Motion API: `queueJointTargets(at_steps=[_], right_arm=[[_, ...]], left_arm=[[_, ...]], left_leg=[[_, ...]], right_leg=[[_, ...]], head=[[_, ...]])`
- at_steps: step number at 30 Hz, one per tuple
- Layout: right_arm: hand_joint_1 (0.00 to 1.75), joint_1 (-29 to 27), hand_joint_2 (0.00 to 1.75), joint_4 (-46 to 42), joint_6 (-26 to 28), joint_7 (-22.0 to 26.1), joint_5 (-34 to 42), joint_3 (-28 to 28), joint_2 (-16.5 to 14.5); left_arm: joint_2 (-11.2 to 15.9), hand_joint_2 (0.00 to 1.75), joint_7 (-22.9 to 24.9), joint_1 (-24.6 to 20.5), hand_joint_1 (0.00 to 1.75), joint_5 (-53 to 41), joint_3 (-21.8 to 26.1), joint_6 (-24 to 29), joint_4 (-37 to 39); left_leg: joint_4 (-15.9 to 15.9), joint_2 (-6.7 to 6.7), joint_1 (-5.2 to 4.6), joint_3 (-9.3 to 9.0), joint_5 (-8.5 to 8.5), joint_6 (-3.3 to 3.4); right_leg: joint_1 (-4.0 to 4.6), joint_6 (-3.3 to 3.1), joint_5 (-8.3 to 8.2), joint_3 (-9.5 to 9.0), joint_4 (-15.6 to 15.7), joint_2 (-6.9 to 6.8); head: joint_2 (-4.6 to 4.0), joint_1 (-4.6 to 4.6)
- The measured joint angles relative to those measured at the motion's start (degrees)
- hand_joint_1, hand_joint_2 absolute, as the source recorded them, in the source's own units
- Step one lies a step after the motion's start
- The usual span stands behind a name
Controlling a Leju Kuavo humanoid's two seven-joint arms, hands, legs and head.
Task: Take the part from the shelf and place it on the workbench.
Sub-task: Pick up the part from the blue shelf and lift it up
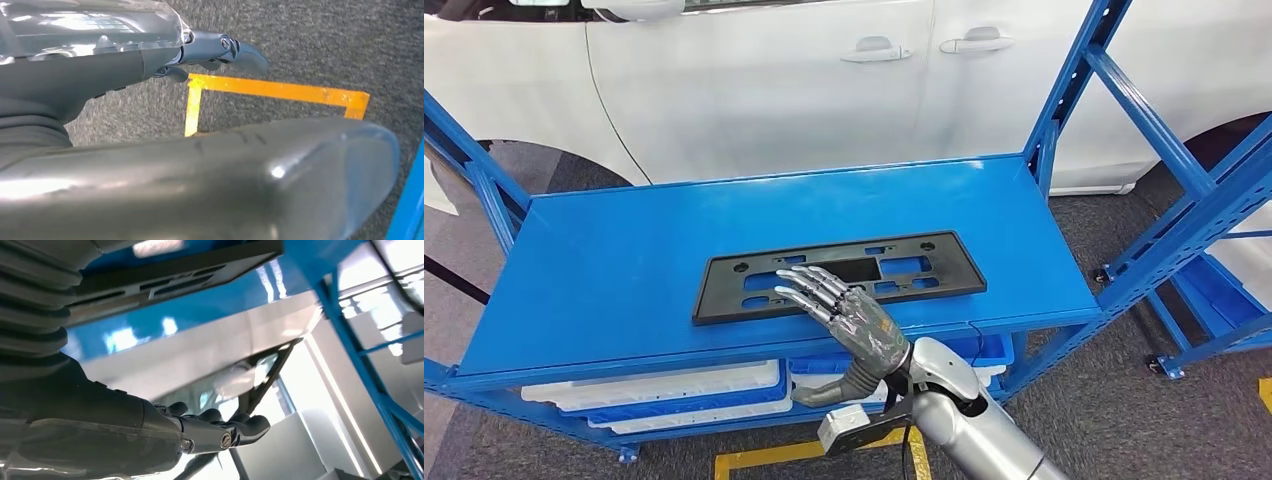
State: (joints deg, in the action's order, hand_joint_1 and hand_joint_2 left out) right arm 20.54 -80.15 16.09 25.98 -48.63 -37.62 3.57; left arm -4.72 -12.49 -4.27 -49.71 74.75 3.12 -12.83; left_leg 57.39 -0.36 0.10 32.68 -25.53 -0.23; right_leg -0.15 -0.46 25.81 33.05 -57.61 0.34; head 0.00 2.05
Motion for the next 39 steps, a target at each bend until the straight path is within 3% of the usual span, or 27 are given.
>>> queueJointTargets(at_steps=[2, 4, 7, 8, 9, 10, 12, 14, 17, 19, 22, 23, 24, 25, 26, 27, 29, 30, 34, 36, 38, 39], right_arm=[[0.0, 0.83, 1.75, 1.35, 3.7, -2.67, -5.22, -1.14, -0.45], [0.0, 2.41, 1.75, 3.56, 7.51, -6.52, -10.93, -2.53, -1.29], [0.0, 5.61, 1.75, 8.8, 11.26, -12.43, -17.48, -4.62, -3.24], [0.0, 6.5, 1.75, 10.78, 11.99, -14.08, -18.9, -5.13, -3.96], [0.0, 7.34, 1.75, 12.63, 12.64, -15.44, -19.97, -5.48, -4.65], [0.0, 8.22, 1.75, 14.58, 13.4, -16.69, -20.9, -5.72, -5.39], [0.0, 10.24, 1.75, 18.27, 14.95, -18.61, -22.41, -5.92, -6.75], [0.0, 12.13, 1.75, 21.86, 16.22, -19.92, -23.56, -5.94, -7.98], [0.0, 14.01, 1.75, 27.34, 17.15, -21.29, -25.3, -5.94, -9.59], [0.0, 14.77, 1.75, 30.09, 17.47, -21.82, -26.21, -5.94, -10.45], [0.0, 15.44, 1.75, 33.83, 17.71, -22.38, -27.67, -5.94, -11.59], [0.0, 15.49, 1.75, 35.14, 17.69, -22.56, -28.29, -5.94, -11.81], [0.0, 15.5, 1.75, 36.39, 17.67, -22.72, -28.94, -5.94, -11.98], [0.0, 15.51, 1.75, 37.5, 17.63, -22.83, -29.65, -5.94, -12.14], [0.0, 15.58, 1.75, 38.55, 17.56, -22.91, -30.35, -5.94, -12.34], [0.0, 15.72, 1.75, 39.48, 17.48, -22.93, -30.92, -5.95, -12.55], [0.0, 16.2, 1.75, 41.25, 17.24, -22.91, -31.6, -5.96, -12.89], [0.0, 16.49, 1.75, 41.99, 17.18, -22.9, -31.73, -5.96, -12.97], [0.0, 17.91, 1.75, 44.2, 17.23, -22.89, -32.09, -5.95, -13.19], [0.0, 18.27, 1.75, 44.91, 17.27, -22.91, -32.33, -5.94, -13.21], [0.0, 18.37, 1.75, 45.67, 17.61, -23.26, -32.97, -5.94, -13.2], [0.0, 18.37, 1.75, 46.1, 17.82, -23.71, -33.52, -5.94, -13.19]], left_arm=[[-0.05, 0.0, -0.2, 0.07, 0.0, -0.23, -0.17, -0.08, 0.01], [-0.19, 0.0, -0.44, -0.04, 0.0, -0.42, -0.44, -0.15, 0.01], [-0.35, 0.0, -0.59, -0.23, 0.0, -0.72, -0.8, -0.17, 0.01], [-0.4, 0.0, -0.59, -0.23, 0.0, -0.86, -0.87, -0.17, 0.02], [-0.44, 0.0, -0.59, -0.21, 0.0, -0.99, -0.94, -0.17, 0.02], [-0.5, 0.0, -0.59, -0.18, 0.0, -1.17, -1.02, -0.18, 0.02], [-0.63, 0.0, -0.59, -0.17, 0.0, -1.49, -1.15, -0.24, 0.02], [-0.71, 0.0, -0.59, -0.22, 0.0, -1.8, -1.22, -0.32, 0.02], [-0.67, 0.0, -0.57, -0.23, 0.0, -2.21, -1.26, -0.49, 0.01], [-0.59, 0.0, -0.59, -0.28, 0.0, -2.34, -1.29, -0.62, 0.02], [-0.56, 0.0, -0.61, -0.25, 0.0, -2.55, -1.33, -0.77, 0.02], [-0.54, 0.0, -0.61, -0.2, 0.0, -2.57, -1.32, -0.77, 0.02], [-0.52, 0.0, -0.61, -0.15, 0.0, -2.57, -1.32, -0.76, 0.02], [-0.49, 0.0, -0.6, -0.11, 0.0, -2.57, -1.31, -0.76, 0.02], [-0.44, 0.0, -0.6, -0.11, 0.0, -2.57, -1.31, -0.76, 0.02], [-0.4, 0.0, -0.59, -0.13, 0.0, -2.57, -1.31, -0.76, 0.02], [-0.31, 0.0, -0.51, -0.28, 0.0, -2.56, -1.32, -0.76, 0.02], [-0.29, 0.0, -0.45, -0.34, 0.0, -2.56, -1.32, -0.76, 0.02], [-0.19, 0.0, -0.26, -0.3, 0.0, -2.52, -1.31, -0.77, 0.02], [-0.19, 0.0, -0.26, -0.39, 0.0, -2.53, -1.31, -0.8, 0.02], [-0.17, 0.0, -0.28, -0.39, 0.0, -2.55, -1.31, -0.84, 0.02], [-0.17, 0.0, -0.33, -0.36, 0.0, -2.58, -1.31, -0.86, 0.02]], left_leg=[[-0.22, 0.06, 0.13, -0.09, 0.13, 0.41], [-0.69, 0.14, 0.47, -0.36, 0.39, 1.0], [-0.87, 0.21, 0.55, -0.45, 0.47, 1.41], [-0.84, 0.2, 0.53, -0.46, 0.44, 1.43], [-0.81, 0.17, 0.52, -0.5, 0.38, 1.42], [-0.76, 0.11, 0.52, -0.59, 0.31, 1.38], [-0.62, 0.02, 0.5, -0.85, 0.06, 1.13], [-0.41, -0.03, 0.33, -0.86, -0.21, 0.63], [-0.41, 0.0, 0.38, -0.71, -0.38, -0.39], [1.17, 0.03, 0.53, -0.12, -1.53, -1.02], [11.39, 0.06, 0.73, 4.76, -6.42, -1.73], [14.8, 0.06, 0.78, 6.58, -7.47, -1.88], [16.35, 0.06, 0.79, 7.56, -7.47, -1.94], [15.77, 0.07, 0.79, 7.5, -6.41, -1.91], [12.87, 0.07, 0.79, 6.28, -4.4, -1.78], [8.62, 0.07, 0.78, 4.33, -2.1, -1.56], [1.56, 0.03, 0.54, 0.93, 0.49, -0.98], [0.03, 0.0, 0.38, 0.22, 0.73, -0.71], [-0.9, 0.04, 0.46, -0.16, 0.85, 0.56], [-1.31, 0.14, 0.7, -0.38, 1.08, 1.16], [-1.3, 0.18, 0.59, -0.34, 1.06, 1.39], [-1.29, 0.19, 0.54, -0.35, 1.04, 1.43]], right_leg=[[-0.06, 0.43, 0.11, -0.02, -0.02, 0.0], [-0.07, 0.87, 1.77, 0.97, -2.47, -0.03], [-0.2, 1.32, 6.78, 6.27, -13.25, -0.1], [-0.23, 1.37, 7.4, 7.77, -15.99, -0.12], [-0.23, 1.35, 6.93, 8.34, -16.77, -0.13], [-0.22, 1.24, 5.33, 7.72, -15.12, -0.14], [-0.16, 0.76, 1.08, 4.05, -7.18, -0.15], [0.07, 0.28, -0.83, 1.32, -1.19, -0.11], [0.26, -0.47, -0.76, 0.98, -0.07, 0.06], [0.05, -1.09, -0.89, 0.72, 0.33, 0.03], [-0.01, -1.66, -0.83, 0.5, 0.53, -0.09], [0.03, -1.7, -0.78, 0.48, 0.52, -0.11], [0.06, -1.71, -0.73, 0.44, 0.51, -0.12], [0.08, -1.69, -0.67, 0.35, 0.49, -0.09], [0.09, -1.62, -0.57, 0.18, 0.47, -0.04], [0.09, -1.52, -0.45, -0.03, 0.45, 0.02], [0.25, -1.12, -0.26, -0.23, 0.4, 0.09], [0.31, -0.86, -0.22, -0.2, 0.36, 0.11], [0.29, 0.31, 0.21, -0.1, 0.05, 0.14], [0.21, 0.77, 2.76, 1.67, -4.04, 0.06], [0.01, 1.07, 6.47, 5.63, -12.14, -0.01], [-0.08, 1.19, 7.39, 7.27, -15.29, -0.02]], head=[[0.0, 0.0], [0.0, -0.01], [0.0, -0.02], [0.0, -0.02], [0.0, -0.02], [0.0, -0.02], [0.0, -0.02], [0.0, -0.02], [0.0, -0.02], [0.0, -0.01], [0.0, 0.0], [0.0, 0.0], [0.0, 0.0], [0.0, 0.0], [0.0, 0.0], [0.0, 0.0], [0.0, 0.0], [0.0, 0.0], [0.0, -0.01], [0.0, -0.01], [0.0, -0.01], [0.0, -0.02]])
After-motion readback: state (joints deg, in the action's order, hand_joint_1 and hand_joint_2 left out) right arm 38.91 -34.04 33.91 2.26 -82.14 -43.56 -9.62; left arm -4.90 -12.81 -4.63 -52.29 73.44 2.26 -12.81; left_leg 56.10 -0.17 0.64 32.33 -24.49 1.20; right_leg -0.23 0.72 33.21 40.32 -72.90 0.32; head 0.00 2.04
